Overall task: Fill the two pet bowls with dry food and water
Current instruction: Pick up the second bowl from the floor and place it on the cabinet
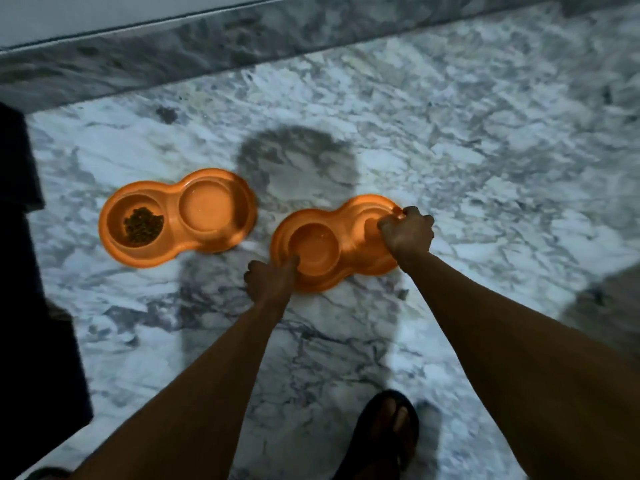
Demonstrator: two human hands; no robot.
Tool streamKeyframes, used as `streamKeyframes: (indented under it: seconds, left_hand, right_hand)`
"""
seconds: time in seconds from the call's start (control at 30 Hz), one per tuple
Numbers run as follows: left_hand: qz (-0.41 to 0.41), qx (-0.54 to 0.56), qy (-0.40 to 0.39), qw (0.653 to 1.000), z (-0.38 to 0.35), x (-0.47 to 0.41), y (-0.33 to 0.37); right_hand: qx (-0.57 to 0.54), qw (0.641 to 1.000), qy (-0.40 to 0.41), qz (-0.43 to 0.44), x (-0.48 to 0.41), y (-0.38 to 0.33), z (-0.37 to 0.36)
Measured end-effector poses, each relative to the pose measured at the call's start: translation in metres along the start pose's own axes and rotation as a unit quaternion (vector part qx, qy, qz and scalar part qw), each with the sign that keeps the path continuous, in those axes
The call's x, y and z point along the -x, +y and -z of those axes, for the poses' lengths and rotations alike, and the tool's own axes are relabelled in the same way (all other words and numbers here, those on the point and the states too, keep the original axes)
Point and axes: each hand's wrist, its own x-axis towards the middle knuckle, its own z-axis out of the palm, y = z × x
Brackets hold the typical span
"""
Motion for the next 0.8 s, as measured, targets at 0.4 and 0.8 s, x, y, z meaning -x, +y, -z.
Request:
streamKeyframes:
  seconds: [0.4,0.8]
  left_hand:
    - [-0.014,-0.006,0.032,0.999,-0.018,0.012,0.015]
    - [-0.058,0.098,0.066,0.991,0.143,0.157,0.147]
  right_hand:
    - [-0.056,0.998,-0.018,-0.005,-0.007,0.042,0.009]
    - [-0.194,0.981,-0.007,0.021,0.143,-0.115,0.205]
